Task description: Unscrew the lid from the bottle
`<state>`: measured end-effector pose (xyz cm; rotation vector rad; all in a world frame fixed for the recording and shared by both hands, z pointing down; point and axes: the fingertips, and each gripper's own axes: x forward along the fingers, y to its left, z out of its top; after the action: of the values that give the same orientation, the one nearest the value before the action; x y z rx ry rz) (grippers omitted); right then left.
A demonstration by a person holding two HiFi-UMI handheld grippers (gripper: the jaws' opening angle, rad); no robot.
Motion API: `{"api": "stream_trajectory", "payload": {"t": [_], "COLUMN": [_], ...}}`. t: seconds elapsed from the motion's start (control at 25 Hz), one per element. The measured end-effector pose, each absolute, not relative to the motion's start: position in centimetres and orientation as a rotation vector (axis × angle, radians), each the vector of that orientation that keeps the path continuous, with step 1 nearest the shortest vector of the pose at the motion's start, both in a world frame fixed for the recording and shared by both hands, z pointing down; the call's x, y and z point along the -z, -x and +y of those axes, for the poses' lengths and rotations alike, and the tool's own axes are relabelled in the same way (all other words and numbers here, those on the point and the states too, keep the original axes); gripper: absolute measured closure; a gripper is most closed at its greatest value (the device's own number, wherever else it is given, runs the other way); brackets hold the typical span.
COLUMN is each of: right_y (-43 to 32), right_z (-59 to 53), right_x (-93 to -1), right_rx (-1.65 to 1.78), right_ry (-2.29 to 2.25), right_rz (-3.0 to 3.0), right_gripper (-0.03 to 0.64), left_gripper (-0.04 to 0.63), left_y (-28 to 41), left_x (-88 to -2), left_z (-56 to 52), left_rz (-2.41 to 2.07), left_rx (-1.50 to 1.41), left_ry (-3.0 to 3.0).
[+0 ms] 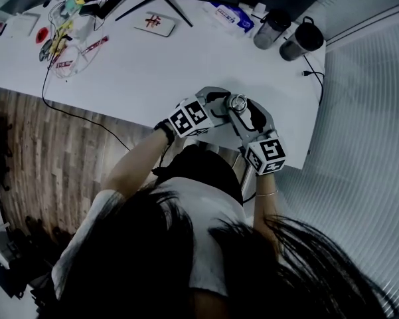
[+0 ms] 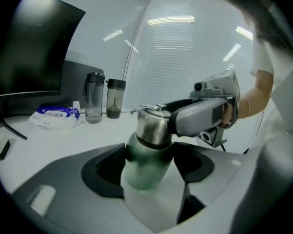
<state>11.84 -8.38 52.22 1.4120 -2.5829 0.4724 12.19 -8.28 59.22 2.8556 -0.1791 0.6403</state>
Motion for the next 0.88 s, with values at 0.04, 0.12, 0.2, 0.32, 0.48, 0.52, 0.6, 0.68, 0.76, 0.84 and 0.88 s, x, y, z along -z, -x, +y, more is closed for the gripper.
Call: {"api": "stream_trajectory", "payload": {"t": [0.04, 0.12, 0.2, 0.32, 0.48, 0.52, 0.6, 0.68, 0.76, 0.84, 0.88], "right_y": [-11.7, -11.4, -11.2, -11.0, -10.6, -10.5, -10.3, -10.0, -9.7, -9.6, -9.5], "right_z": [-8.3, -8.3, -8.2, -8.0, -7.9, -7.8, -7.6, -7.6, -7.6, -7.6, -7.5], "right_x": [-52.2, -52.1, -52.1, -52.2, -52.3, -52.3, -52.2, -52.1, -52.3, -52.3, -52.3], "right_rx": [-0.466, -0.451, -0.436, -0.415, -0.378, -0.367, -0.359, -0.354, -0.338, -0.317, -0.307], "right_ry": [-1.352, -1.218, -1.078, -0.875, -0.606, -0.541, -0.414, -0.295, -0.188, -0.097, -0.059], "right_rz": [-2.6, -2.636, -2.669, -2.707, -2.734, -2.735, -2.731, -2.736, -2.739, -2.731, -2.726], "right_gripper": [0.39, 0.391, 0.391, 0.391, 0.391, 0.391, 0.391, 0.391, 0.391, 0.391, 0.391], "left_gripper": [0.232, 0.232, 0.232, 0.232, 0.232, 0.232, 0.232, 0.232, 0.232, 0.232, 0.232], "left_y": [-12.1, -12.0, -11.9, -12.0, -12.0, -12.0, -11.9, -11.8, -11.7, -11.6, -11.6], "left_x": [-59.2, -59.2, -59.2, -59.1, -58.8, -58.7, -58.7, -58.8, -58.8, -58.9, -58.9], "left_z": [-8.2, -8.1, -8.0, -7.7, -7.5, -7.3, -7.1, -7.0, -7.0, -6.9, -6.8], "left_rz": [-0.149, -0.077, -0.002, 0.123, 0.317, 0.37, 0.476, 0.582, 0.685, 0.775, 0.812], "left_rx": [-0.649, -0.674, -0.702, -0.728, -0.761, -0.78, -0.812, -0.836, -0.86, -0.887, -0.899], "left_ry": [-2.86, -2.868, -2.875, -2.884, -2.891, -2.882, -2.872, -2.864, -2.853, -2.844, -2.841]}}
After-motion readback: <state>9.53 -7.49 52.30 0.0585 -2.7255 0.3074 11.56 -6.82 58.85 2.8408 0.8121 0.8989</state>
